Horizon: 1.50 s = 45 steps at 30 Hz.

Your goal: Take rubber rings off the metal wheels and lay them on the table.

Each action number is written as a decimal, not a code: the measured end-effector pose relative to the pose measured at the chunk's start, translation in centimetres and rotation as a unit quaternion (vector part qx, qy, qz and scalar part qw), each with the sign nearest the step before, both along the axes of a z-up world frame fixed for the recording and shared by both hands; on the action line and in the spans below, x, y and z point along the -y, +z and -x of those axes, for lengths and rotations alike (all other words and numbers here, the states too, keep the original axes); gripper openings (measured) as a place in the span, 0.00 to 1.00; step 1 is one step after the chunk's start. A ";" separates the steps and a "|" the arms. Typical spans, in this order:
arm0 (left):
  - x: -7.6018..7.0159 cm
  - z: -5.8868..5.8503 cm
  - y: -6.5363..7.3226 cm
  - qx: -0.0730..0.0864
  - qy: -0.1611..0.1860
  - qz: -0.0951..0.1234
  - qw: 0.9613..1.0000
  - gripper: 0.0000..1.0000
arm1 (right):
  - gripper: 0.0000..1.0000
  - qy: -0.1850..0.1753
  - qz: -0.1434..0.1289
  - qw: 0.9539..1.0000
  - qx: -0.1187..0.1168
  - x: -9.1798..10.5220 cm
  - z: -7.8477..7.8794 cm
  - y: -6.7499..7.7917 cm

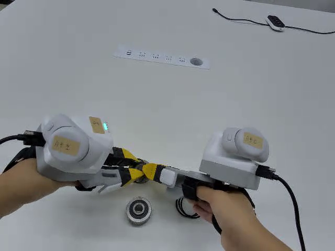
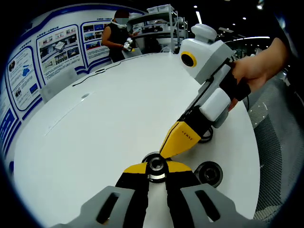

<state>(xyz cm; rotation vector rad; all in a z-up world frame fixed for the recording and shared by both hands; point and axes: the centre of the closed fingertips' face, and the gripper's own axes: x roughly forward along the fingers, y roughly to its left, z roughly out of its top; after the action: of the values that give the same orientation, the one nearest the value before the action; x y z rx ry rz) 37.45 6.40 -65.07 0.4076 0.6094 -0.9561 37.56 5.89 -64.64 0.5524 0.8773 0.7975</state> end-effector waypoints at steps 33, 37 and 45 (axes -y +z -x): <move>-1.5 0.6 2.5 0.032 0.040 0.015 0.999 0.28 | 0.02 -0.036 -0.051 0.998 -0.027 0.0 -0.1 2.3; -1.8 0.9 3.1 0.038 0.055 0.030 0.997 0.32 | 0.02 -0.042 -0.059 0.997 -0.028 0.3 0.0 2.8; -1.8 2.4 4.3 0.035 0.076 0.067 0.994 0.47 | 0.02 -0.060 -0.054 0.996 -0.031 2.8 0.7 2.8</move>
<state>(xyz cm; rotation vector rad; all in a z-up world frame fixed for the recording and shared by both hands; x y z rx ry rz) 35.09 8.20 -60.78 0.2694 0.5021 -0.8279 36.86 3.14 -61.84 0.7210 0.8531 0.7238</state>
